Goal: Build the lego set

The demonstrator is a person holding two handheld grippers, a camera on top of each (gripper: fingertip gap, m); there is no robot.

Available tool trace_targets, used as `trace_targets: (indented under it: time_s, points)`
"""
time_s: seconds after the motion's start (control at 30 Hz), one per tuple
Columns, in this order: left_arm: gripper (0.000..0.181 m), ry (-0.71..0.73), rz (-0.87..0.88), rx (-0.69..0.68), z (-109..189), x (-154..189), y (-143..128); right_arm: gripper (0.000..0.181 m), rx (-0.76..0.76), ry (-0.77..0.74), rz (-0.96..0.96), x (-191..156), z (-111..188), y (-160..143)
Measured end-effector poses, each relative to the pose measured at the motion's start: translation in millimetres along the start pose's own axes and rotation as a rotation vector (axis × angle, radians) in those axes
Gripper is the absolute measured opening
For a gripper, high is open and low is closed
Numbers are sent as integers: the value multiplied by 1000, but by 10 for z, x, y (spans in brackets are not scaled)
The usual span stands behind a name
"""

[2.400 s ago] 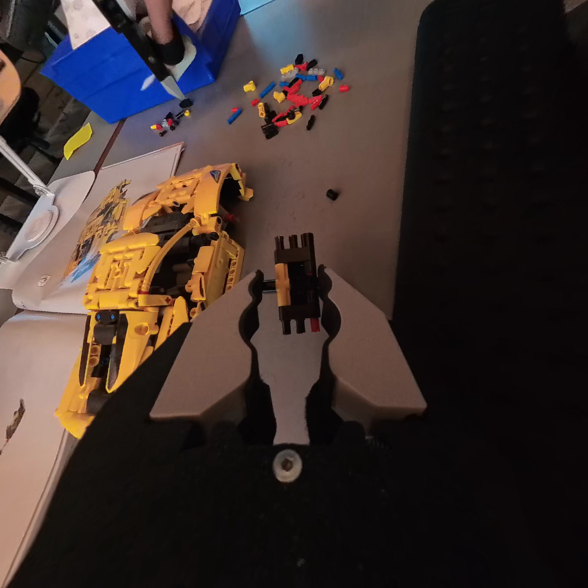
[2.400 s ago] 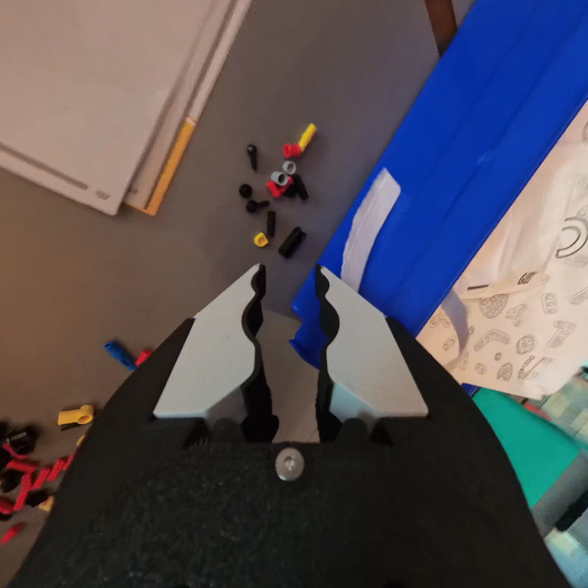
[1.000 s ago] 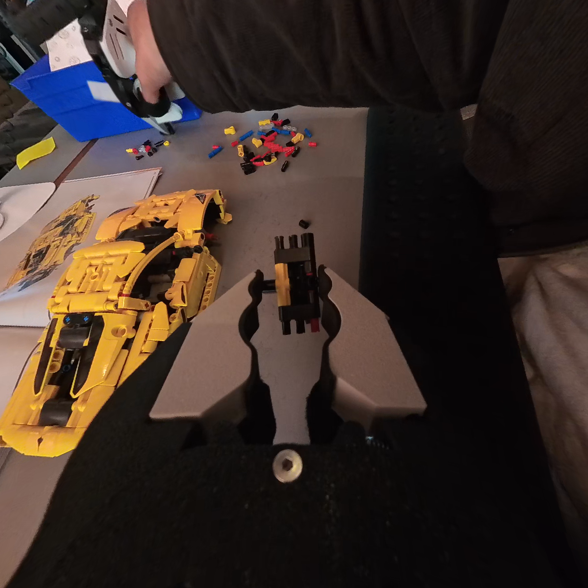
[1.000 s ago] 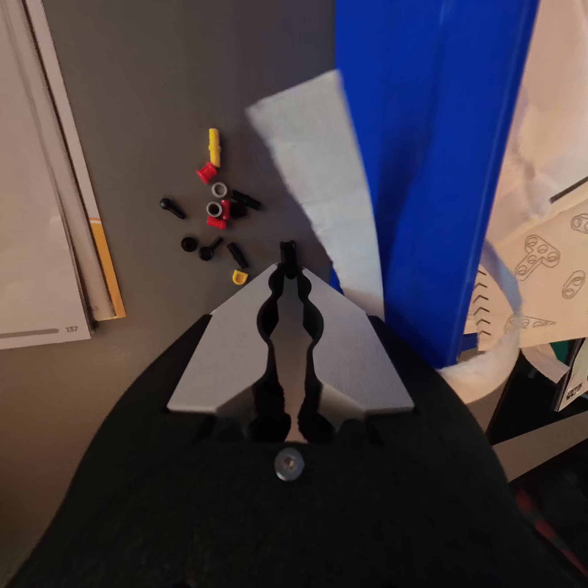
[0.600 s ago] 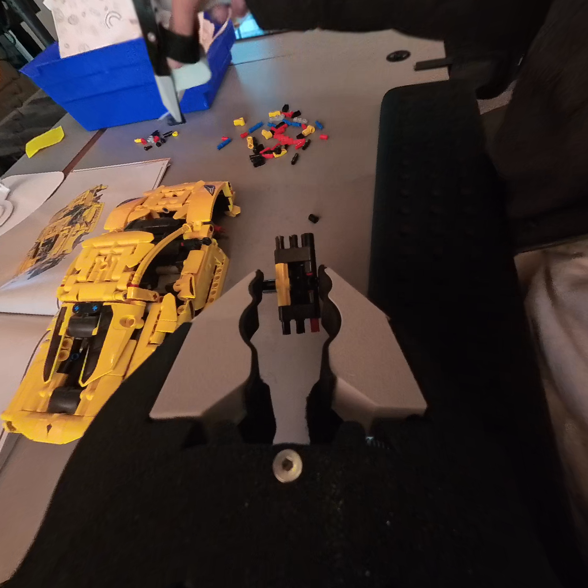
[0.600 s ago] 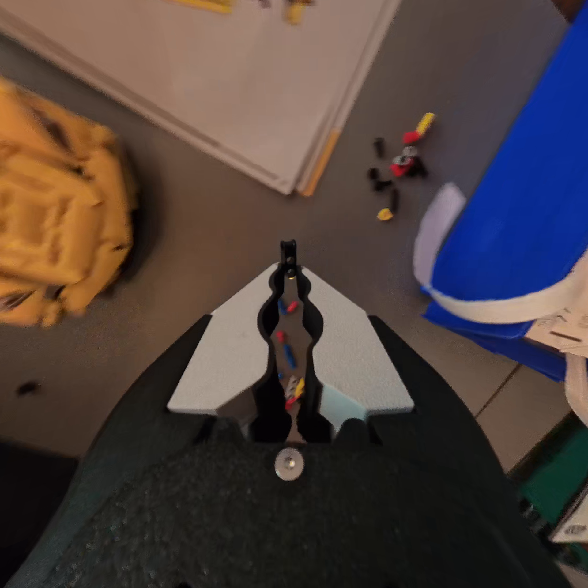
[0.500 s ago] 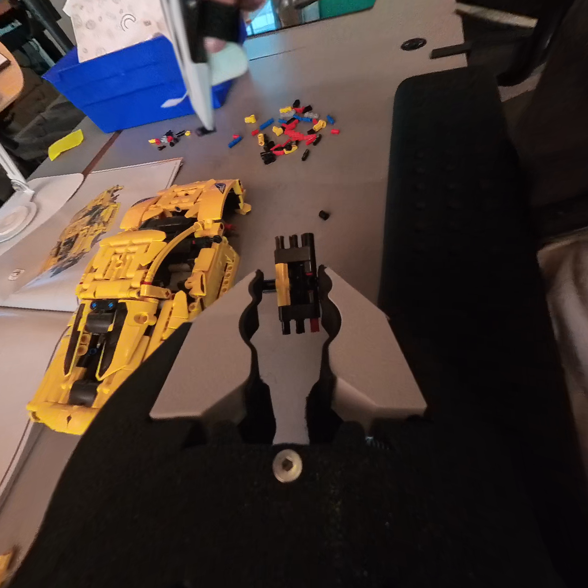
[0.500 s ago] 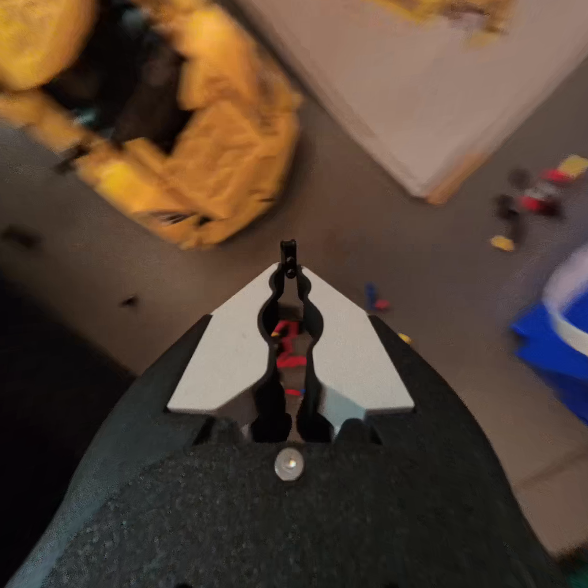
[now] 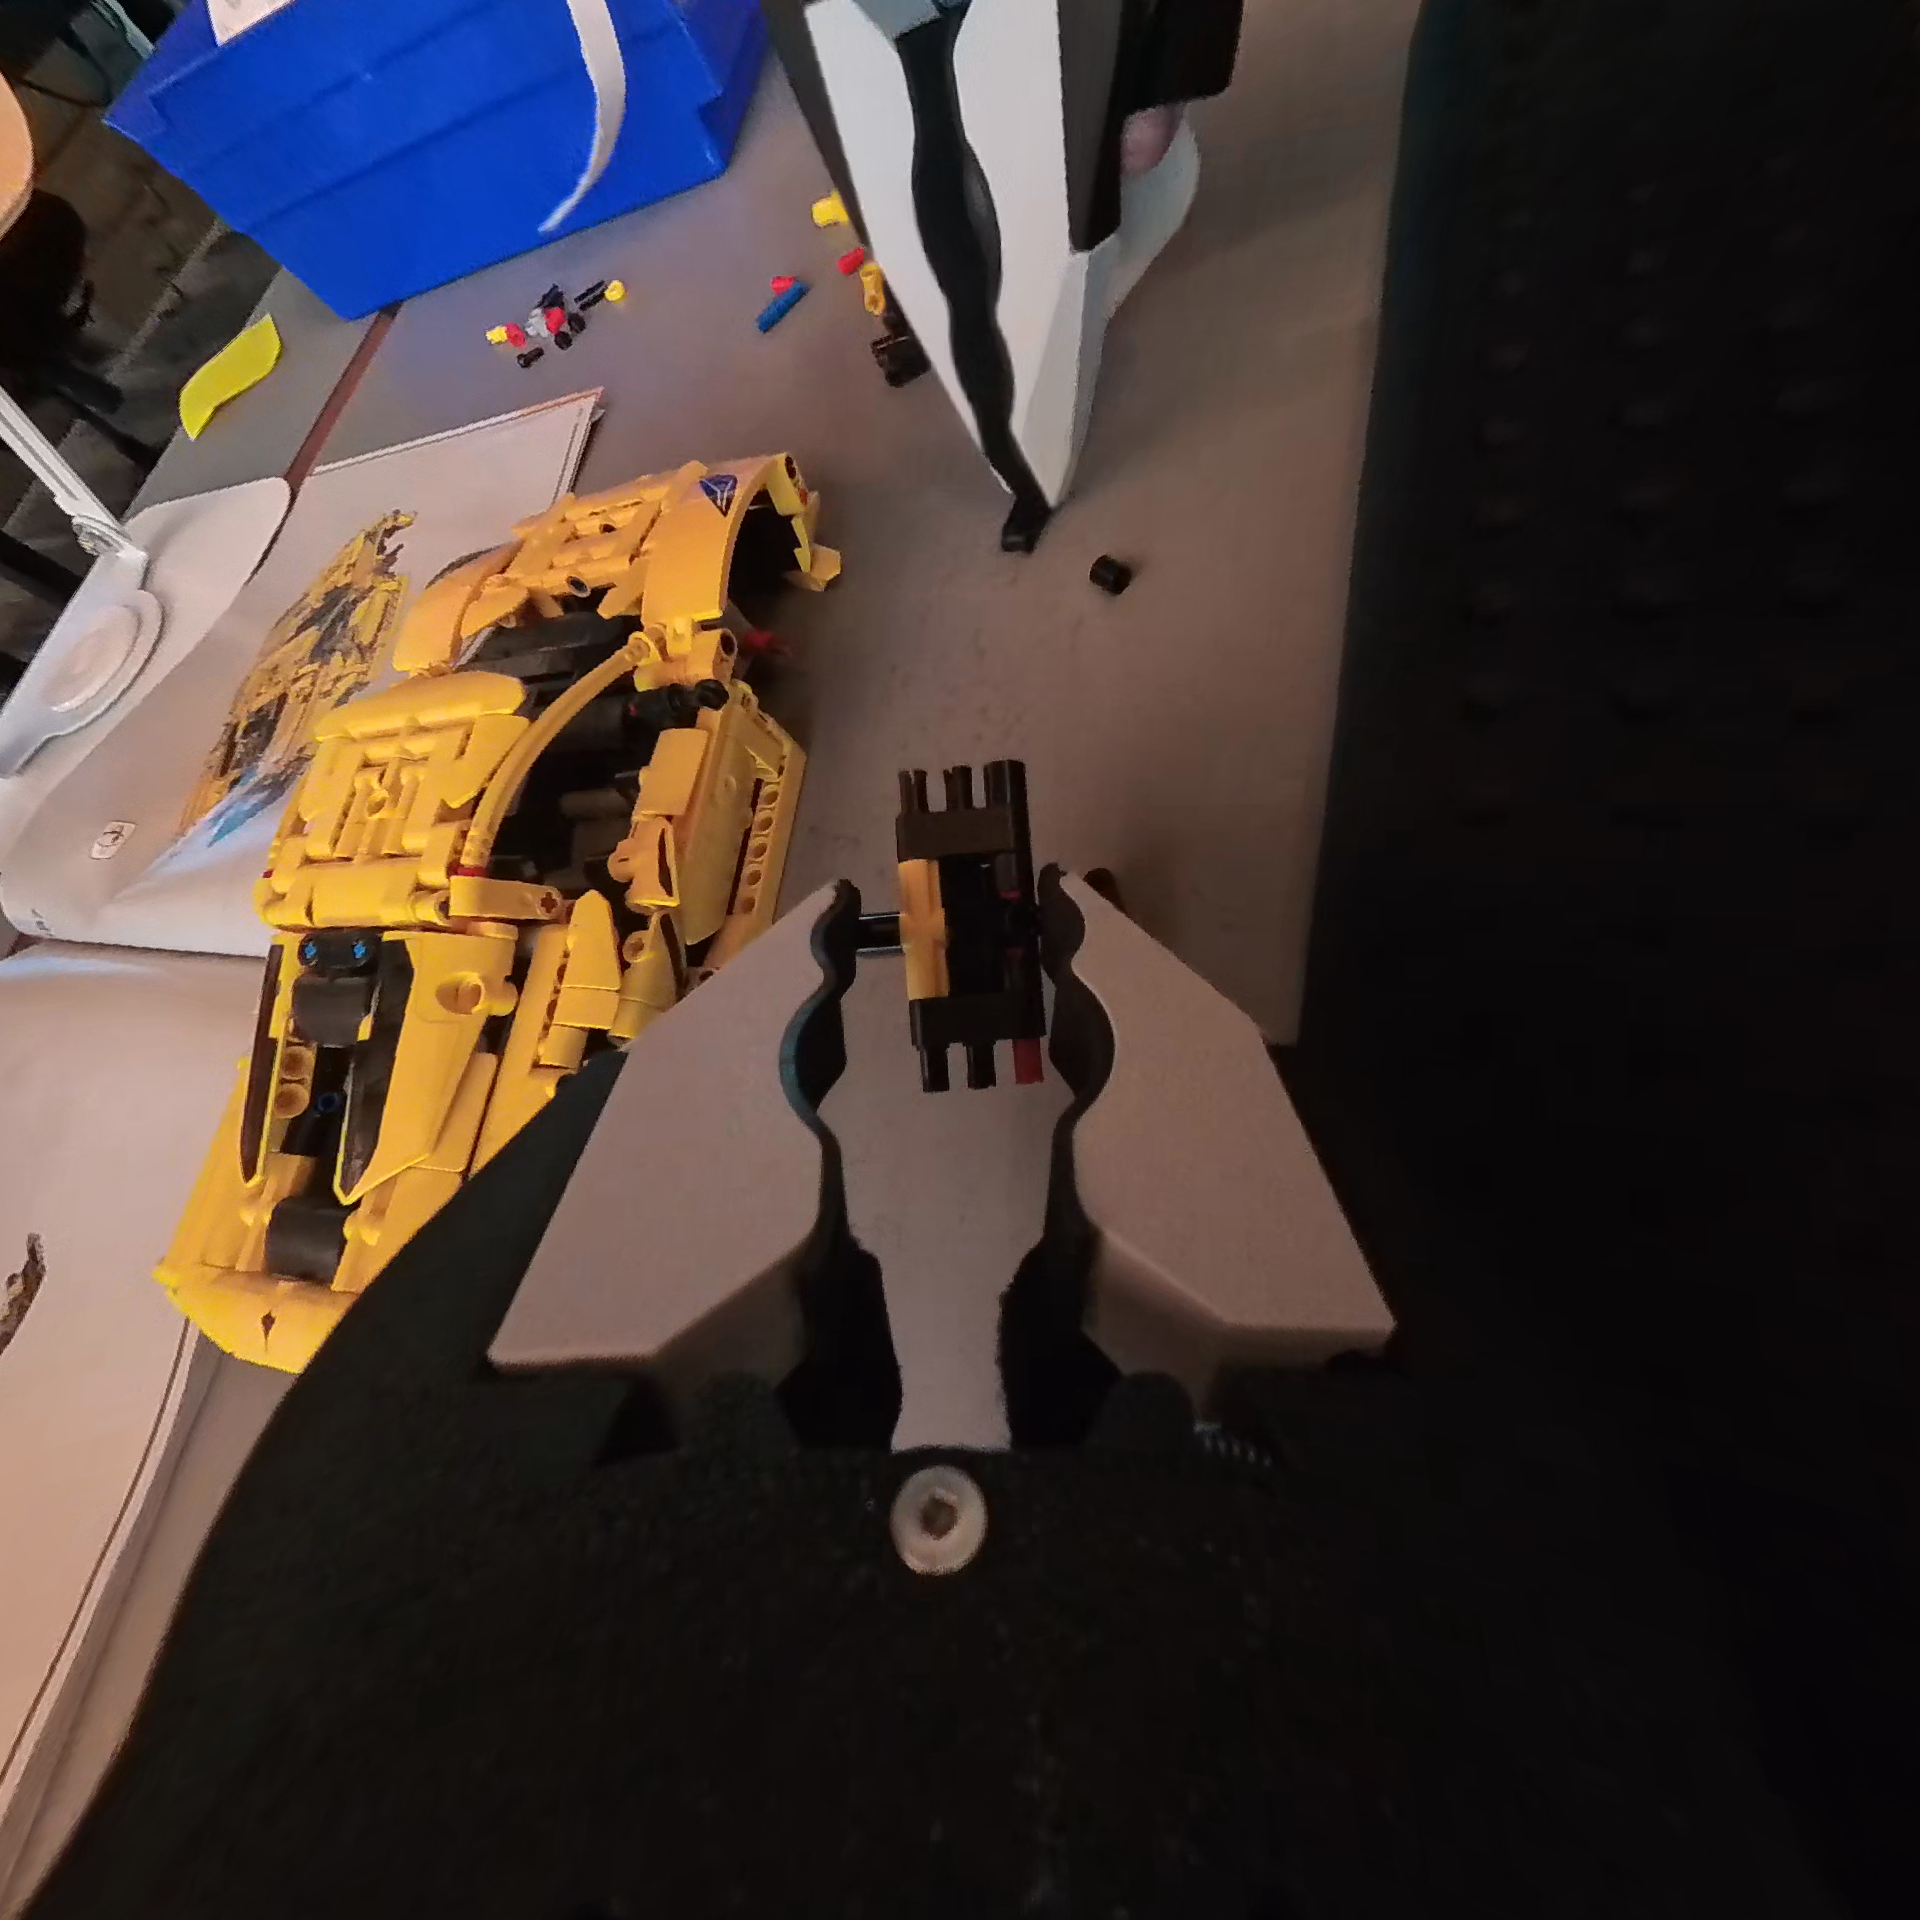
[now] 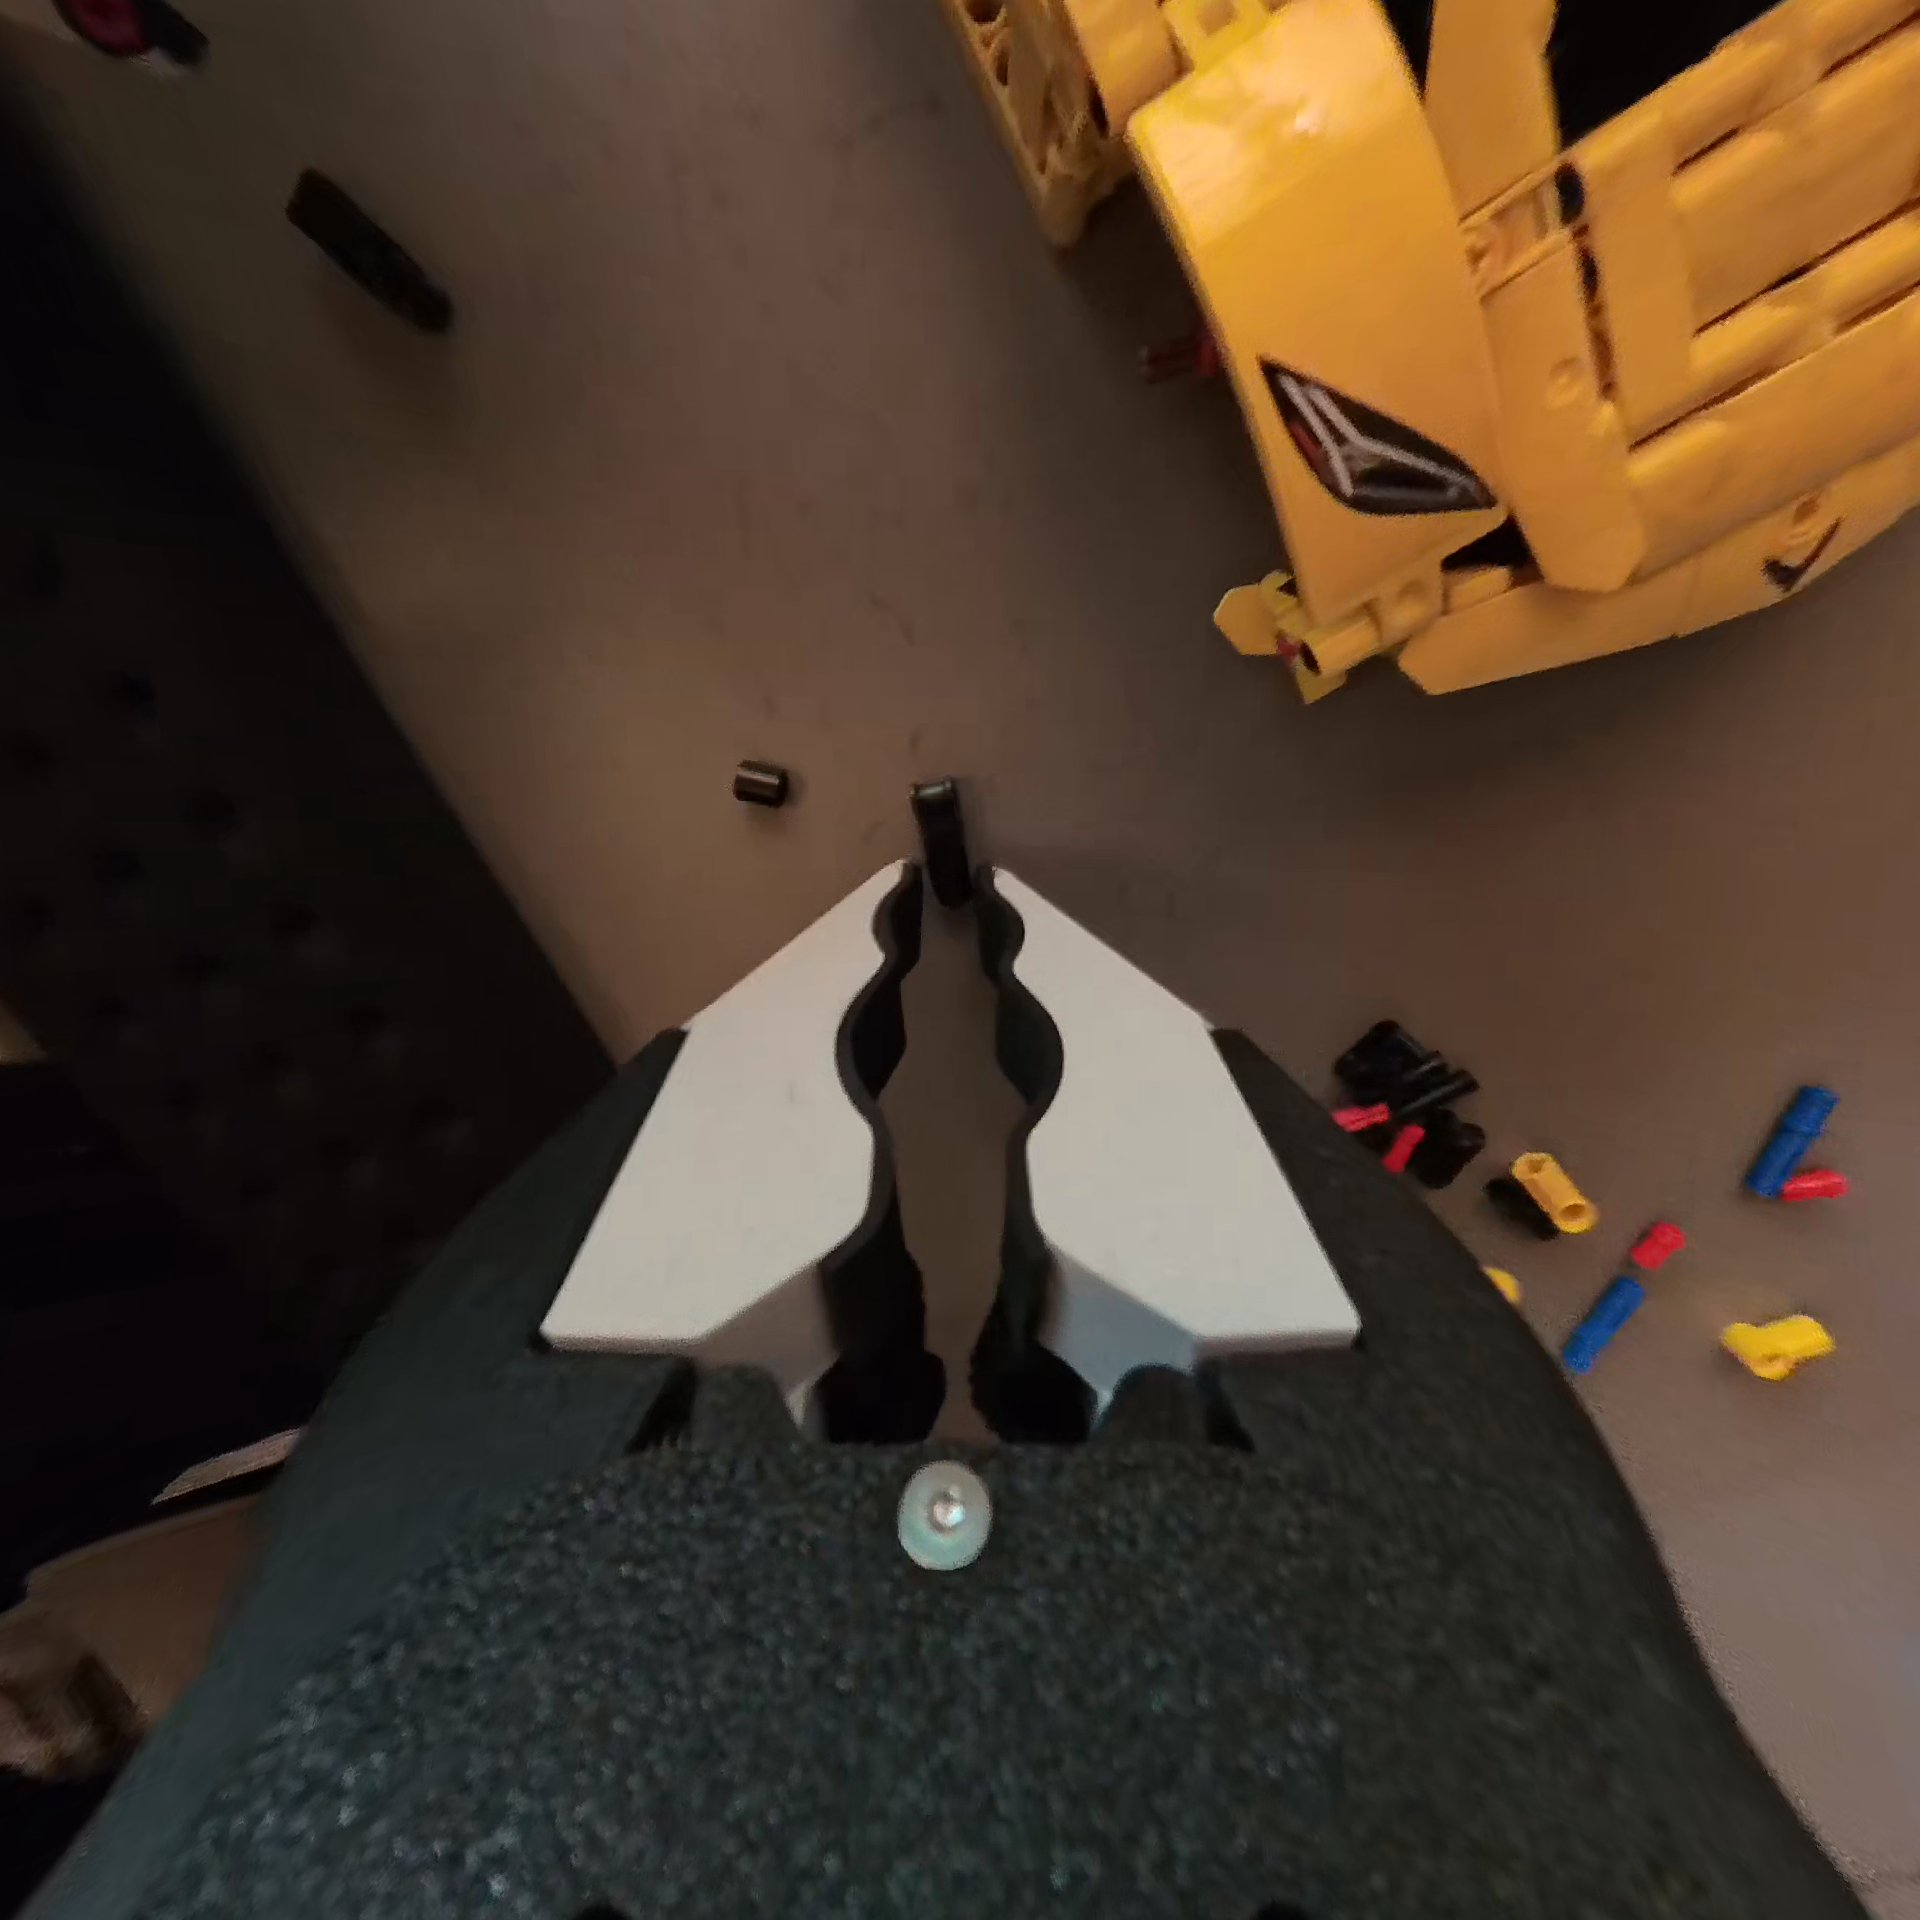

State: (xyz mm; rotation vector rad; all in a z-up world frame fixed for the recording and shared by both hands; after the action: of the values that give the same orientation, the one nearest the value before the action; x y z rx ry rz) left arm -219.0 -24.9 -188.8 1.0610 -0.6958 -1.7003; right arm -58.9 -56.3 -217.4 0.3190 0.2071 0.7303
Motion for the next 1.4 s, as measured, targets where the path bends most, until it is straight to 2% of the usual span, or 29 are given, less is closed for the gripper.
trace_targets:
  time_s: [0.1,0.27,0.53,0.6,0.7,0.77,0.87,1.03,1.4]
  points:
    - [35,5,-1,-6,-5,-7,-12,13,32,41,-29,-10,-11,-13]
    - [35,10,-6,-9,-9,-10,-17,12,106,18,42,17,16,19]
    - [35,17,-21,2,-4,-12,2,6,123,-2,62,68,-16,71]
    - [35,28,-37,34,24,-16,57,6,312,87,-2,-29,109,315]
    - [35,54,-44,74,68,-46,124,6,647,363,-235,-345,353,782]
    - [35,74,-46,70,73,-71,125,6,739,476,-418,-478,317,919]
    - [35,82,-48,61,68,-80,117,6,853,588,-596,-535,272,975]
    - [35,107,-84,30,45,-84,89,6,847,656,-698,-607,63,960]
    - [34,99,-98,-28,-2,-65,17,6,873,708,-730,-592,53,986]
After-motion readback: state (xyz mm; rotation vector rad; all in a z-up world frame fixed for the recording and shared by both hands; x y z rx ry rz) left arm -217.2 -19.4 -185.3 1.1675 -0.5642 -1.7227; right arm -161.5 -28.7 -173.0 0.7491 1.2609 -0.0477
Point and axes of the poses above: each gripper's, where its closed fingertips meet, z back along the fingers, y out of its top, x = y × z across the jaws, the point moved 3 cm from there along z, back along the fingers, and after that the axes turned 7 degrees about x, right-handed, at the moved point
